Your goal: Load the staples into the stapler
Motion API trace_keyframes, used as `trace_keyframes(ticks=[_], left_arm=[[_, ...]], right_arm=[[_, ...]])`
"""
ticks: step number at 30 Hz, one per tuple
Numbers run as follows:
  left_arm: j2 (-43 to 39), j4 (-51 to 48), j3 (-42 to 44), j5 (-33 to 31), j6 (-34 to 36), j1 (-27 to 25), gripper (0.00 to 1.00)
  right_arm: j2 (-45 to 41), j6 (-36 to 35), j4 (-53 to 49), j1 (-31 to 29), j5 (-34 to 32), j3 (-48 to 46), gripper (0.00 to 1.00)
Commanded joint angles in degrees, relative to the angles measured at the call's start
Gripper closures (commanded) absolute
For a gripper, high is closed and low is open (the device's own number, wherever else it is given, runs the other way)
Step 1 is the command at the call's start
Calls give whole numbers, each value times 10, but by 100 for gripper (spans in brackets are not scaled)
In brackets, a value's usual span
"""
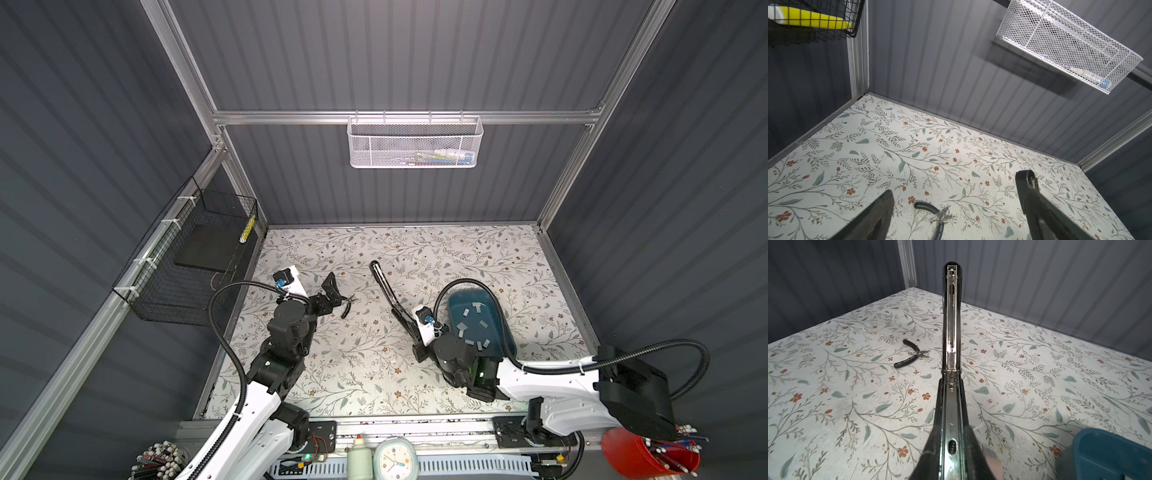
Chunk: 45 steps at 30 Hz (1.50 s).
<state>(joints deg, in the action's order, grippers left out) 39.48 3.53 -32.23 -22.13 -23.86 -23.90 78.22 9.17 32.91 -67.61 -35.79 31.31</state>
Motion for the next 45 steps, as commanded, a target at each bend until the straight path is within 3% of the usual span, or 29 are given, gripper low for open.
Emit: trace_keyframes(ticks=[1,6,13,34,37,45], left_arm=[[-12,-19,-5,-23,-11,1,0],[-16,-21,-2,-22,-15,1,0],[-3,-20,-3,-18,-21,1,0],[1,-29,-4,-44,-17,1,0],[0,-29,-4,-42,-18,1,0],[34,-27,-11,-29,-19,1,0]], right_arm=[[36,72,33,-18,-96,43,100],[151,79,200,-27,-97,31,100],[259,121,227,-36,-105,74,100],[445,205,290,-66,-120,89,99],[453,193,304,-66,-123,88,75],[361,160,286,-85,-129,62,41]])
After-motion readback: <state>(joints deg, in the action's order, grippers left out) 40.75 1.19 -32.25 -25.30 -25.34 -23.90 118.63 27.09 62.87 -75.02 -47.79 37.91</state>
